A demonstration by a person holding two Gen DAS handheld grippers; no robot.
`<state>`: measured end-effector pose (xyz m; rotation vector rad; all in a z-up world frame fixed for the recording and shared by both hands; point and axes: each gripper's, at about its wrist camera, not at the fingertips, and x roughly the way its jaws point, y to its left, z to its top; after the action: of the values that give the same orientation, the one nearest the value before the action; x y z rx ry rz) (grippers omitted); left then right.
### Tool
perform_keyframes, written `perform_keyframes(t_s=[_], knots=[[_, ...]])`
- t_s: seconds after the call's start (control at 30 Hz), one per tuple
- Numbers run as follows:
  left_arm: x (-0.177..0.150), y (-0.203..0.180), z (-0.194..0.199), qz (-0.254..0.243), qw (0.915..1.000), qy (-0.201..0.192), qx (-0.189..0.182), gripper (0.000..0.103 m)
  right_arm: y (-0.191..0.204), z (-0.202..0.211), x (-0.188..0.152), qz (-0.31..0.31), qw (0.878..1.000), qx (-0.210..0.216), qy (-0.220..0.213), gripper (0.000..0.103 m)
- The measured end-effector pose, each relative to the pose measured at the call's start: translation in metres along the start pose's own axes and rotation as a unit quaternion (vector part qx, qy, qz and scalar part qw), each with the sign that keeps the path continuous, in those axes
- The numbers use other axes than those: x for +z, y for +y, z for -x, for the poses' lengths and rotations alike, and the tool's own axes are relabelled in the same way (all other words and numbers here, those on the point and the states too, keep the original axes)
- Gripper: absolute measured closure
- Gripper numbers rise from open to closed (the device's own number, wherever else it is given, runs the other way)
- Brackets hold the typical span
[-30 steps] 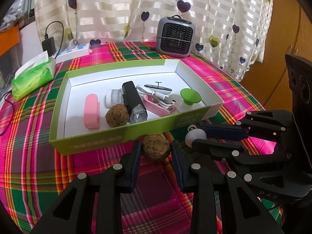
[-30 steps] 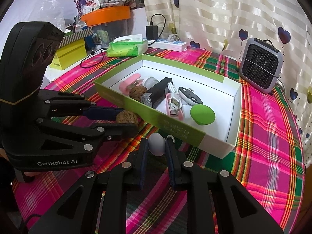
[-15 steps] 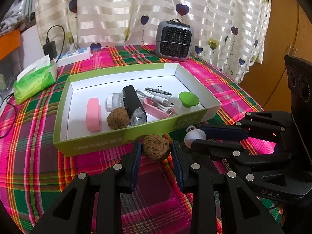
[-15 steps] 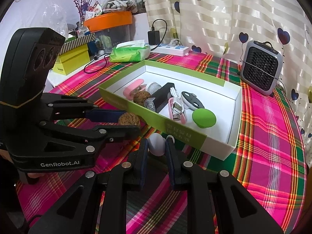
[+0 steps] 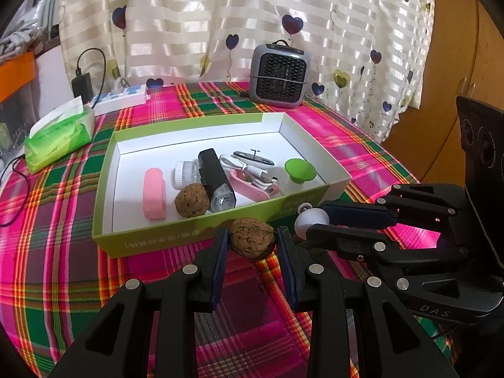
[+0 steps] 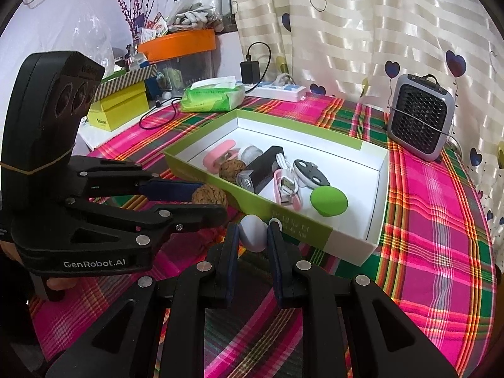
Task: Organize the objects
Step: 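Close left gripper on walnut while right gripper closes on white ball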
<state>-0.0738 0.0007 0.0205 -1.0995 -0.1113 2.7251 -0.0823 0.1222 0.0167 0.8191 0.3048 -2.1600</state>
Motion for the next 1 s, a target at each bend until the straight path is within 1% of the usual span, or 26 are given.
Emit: perform_keyframes(t_s=[0.43, 0.67, 1.0], knots=[[0.002, 0.0, 0.006, 0.0, 0.9998, -0.017, -0.007, 0.074, 0.0, 0.007, 0.002, -0.002, 1.0, 0.001, -0.025, 0.084], [0.003, 0.0, 0.007, -0.001, 0.9997, -0.022, -0.004, 0.074, 0.0, 0.011, 0.004, 0.0, 0.999, -0.001, -0.032, 0.084], [0.008, -0.002, 0.012, -0.002, 0.9995, -0.029, 0.008, 0.074, 0.002, 0.012, 0.009, -0.001, 1.0, -0.004, -0.029, 0.084]])
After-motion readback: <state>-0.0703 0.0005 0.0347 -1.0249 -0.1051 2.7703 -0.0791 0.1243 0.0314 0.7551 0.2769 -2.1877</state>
